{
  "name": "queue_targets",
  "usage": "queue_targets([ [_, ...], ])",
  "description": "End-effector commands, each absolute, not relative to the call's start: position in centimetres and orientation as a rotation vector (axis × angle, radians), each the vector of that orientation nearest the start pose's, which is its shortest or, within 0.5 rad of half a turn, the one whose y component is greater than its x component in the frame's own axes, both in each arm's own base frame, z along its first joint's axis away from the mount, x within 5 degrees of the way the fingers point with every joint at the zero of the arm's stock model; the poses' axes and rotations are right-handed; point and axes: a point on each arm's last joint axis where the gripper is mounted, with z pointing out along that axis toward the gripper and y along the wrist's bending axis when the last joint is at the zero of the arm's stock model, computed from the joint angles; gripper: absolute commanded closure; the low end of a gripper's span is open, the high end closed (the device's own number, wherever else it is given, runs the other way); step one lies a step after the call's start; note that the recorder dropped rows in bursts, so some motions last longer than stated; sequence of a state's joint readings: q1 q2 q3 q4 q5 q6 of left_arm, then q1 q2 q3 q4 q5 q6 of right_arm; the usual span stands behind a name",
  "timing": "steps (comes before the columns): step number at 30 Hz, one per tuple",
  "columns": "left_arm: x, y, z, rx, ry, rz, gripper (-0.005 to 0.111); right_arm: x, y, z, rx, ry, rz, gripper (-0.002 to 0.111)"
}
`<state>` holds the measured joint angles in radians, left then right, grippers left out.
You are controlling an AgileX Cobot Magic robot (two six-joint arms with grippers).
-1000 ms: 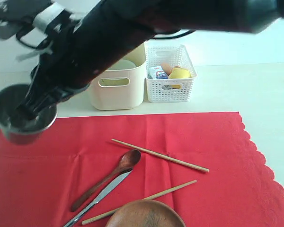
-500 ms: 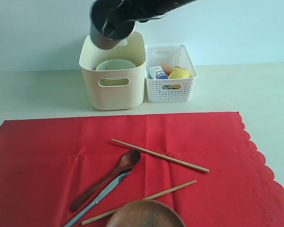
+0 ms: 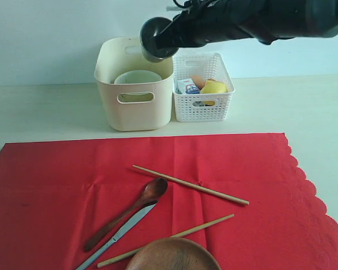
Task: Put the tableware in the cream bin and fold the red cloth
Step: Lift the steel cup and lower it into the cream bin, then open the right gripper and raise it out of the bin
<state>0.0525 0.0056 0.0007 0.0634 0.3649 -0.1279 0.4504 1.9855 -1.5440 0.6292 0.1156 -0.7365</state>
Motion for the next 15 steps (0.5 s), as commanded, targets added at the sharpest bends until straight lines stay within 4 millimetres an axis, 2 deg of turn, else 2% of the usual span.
queue_targets([
  [1, 5.3, 0.5, 18.1, -0.118, 1.832, 0.011, 0.106, 43.8, 21.4, 24.2, -0.582, 1.947, 0.266, 0.108],
  [9, 5.3, 0.5, 18.1, -0.118, 1.832, 0.011, 0.106, 45.5, 22.8, 22.2, -0.639, 1.996, 0.312, 0.107],
  [12, 5.3, 0.5, 18.1, -0.118, 1.832, 0.011, 0.106, 46.0, 23.1, 21.8, -0.644, 2.003, 0.319, 0.098],
  [15, 5.3, 0.5, 18.1, -0.118, 1.832, 0.011, 0.106, 46.1, 23.1, 21.4, -0.648, 2.009, 0.317, 0.083],
])
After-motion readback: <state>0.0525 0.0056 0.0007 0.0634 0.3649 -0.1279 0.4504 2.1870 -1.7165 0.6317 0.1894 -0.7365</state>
